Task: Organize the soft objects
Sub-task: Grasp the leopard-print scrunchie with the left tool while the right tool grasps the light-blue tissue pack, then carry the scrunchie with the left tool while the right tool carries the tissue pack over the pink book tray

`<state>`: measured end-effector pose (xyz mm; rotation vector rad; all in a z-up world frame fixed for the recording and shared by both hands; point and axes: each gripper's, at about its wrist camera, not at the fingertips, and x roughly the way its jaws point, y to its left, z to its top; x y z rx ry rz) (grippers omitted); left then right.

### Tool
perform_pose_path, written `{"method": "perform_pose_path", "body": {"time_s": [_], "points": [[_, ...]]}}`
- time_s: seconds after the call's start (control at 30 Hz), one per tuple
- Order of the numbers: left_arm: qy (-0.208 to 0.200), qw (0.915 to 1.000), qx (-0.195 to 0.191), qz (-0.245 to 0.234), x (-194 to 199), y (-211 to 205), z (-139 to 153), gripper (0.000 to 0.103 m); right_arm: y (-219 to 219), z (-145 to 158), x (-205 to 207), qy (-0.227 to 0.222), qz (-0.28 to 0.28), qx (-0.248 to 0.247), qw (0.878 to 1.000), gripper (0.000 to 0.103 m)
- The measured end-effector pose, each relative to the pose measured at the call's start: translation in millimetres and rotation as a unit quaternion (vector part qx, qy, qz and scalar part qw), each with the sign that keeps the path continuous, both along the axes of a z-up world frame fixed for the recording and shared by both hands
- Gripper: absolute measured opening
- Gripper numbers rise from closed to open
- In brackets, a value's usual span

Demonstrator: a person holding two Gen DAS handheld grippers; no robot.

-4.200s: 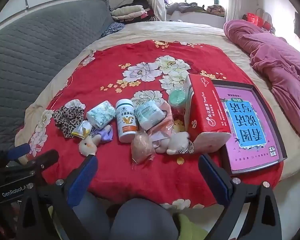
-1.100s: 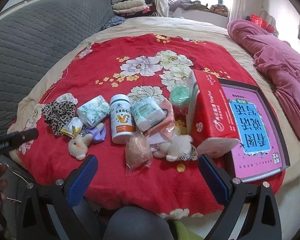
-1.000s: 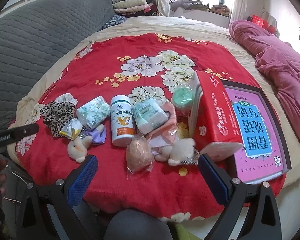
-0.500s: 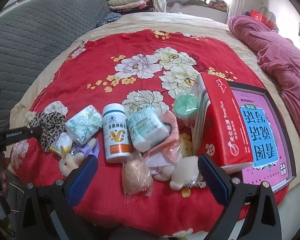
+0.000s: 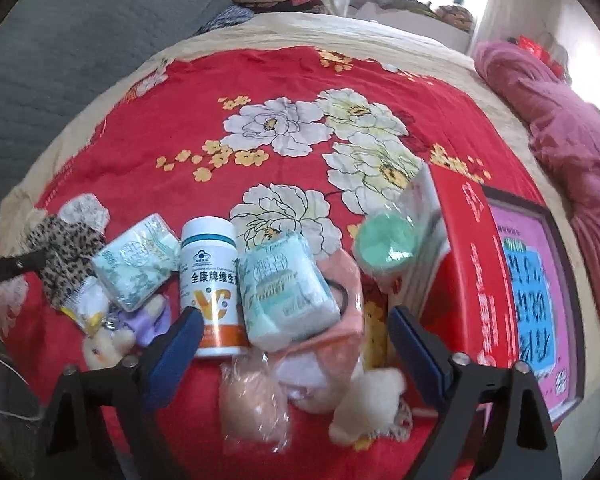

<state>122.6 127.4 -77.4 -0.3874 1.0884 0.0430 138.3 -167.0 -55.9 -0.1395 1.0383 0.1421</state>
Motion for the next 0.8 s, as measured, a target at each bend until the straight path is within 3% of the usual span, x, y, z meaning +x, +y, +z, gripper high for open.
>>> {"method": "perform_pose_path", "body": {"time_s": [0.2,0.3,0.33,0.47,0.67,0.8], "points": [[-0.002,0.9999,0.004,-0.014,1,-4,2,0.008,19,-15,6,-0.011,0.048,-0.068,0.996,0.08],[-0.003,0.9998,0.006,-0.017,2,-5,2,0.008,27,-23,8,-0.013,0.065,-0.096,0.993,0.064],[-0.003,0.9998,0.004,-0.018,3,-5,2,0.008,28,-26,9,-0.011,0.068,-0.099,0.993,0.054],[-0.002,0.9997,0.0,-0.024,6,-7,0,0.007,22,-26,11,-0.009,0.061,-0.07,0.996,0.048],[-0.012,0.9995,0.0,-0.03,6,-14,5,0.006,-8,-5,6,-0.014,0.03,0.034,0.999,0.045],[-0.025,0.999,0.0,-0.036,3,-20,14,0.006,-20,6,-2,-0.015,0.02,0.052,0.998,0.045]]}}
